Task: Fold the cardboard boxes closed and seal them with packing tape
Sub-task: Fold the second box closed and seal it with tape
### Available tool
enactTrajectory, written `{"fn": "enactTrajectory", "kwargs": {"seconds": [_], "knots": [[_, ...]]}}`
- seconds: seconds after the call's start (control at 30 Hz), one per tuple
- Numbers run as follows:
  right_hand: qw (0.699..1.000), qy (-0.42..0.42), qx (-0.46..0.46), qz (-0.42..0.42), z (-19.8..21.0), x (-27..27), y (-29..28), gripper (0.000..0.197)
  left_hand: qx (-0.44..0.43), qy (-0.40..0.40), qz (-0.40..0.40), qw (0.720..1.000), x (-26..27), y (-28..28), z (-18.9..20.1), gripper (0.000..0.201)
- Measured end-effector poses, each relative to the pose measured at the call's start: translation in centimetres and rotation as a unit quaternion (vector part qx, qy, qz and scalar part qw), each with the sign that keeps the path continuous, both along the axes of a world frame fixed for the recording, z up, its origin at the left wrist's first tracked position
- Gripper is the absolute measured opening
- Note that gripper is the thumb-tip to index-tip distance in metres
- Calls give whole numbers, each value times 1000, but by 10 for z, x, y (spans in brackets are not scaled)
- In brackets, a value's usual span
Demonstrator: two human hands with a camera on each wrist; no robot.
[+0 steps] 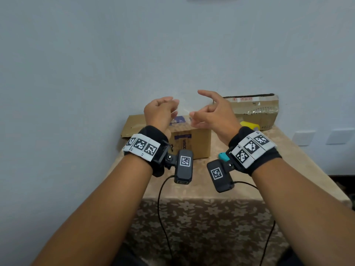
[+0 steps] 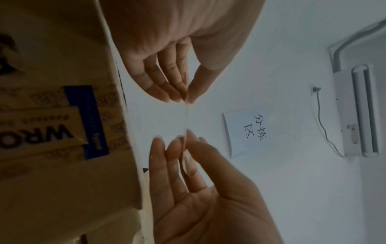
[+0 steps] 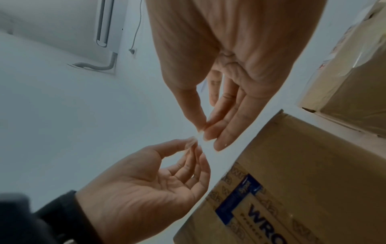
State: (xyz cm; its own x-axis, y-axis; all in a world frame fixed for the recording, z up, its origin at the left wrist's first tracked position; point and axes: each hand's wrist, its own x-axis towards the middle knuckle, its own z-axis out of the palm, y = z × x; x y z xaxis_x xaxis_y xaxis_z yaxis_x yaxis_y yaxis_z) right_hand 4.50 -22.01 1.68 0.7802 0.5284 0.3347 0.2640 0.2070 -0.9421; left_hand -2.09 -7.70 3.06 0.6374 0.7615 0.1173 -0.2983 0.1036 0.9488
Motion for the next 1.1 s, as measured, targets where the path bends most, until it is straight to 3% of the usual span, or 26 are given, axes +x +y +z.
{"fn": "enactTrajectory", "kwargs": {"seconds": [0.1,0.2,0.23,0.3,0.4,0.47,0.57,0.77,0.9,1.1], "knots": [[1000,3,-6,2,4,-1,-1,71,-31,2,-4,999,-3,1,6,27],[1000,10,-19,8,6,-1,-2,74,-68,-5,-34,997,-7,7,9,91],[1000,16,-24,11,6,-1,-2,76,-65,-3,-45,997,-8,9,9,100],[999,29,-34,14,6,0,-2,82,-27,8,-48,998,-11,10,11,83],[997,63,-37,4,5,4,-1,93,31,17,-16,999,-13,8,10,29],[995,91,-30,-3,6,7,-1,102,59,9,-3,998,-12,8,9,14],[992,129,-16,-3,10,7,-3,105,71,-3,4,997,-12,9,8,9],[977,210,44,2,18,12,-11,69,64,8,9,998,-16,9,9,8],[974,224,36,-15,19,17,-9,63,51,30,6,998,-18,9,7,7],[973,229,20,-26,20,19,-4,66,63,30,34,997,-20,16,4,33]]}}
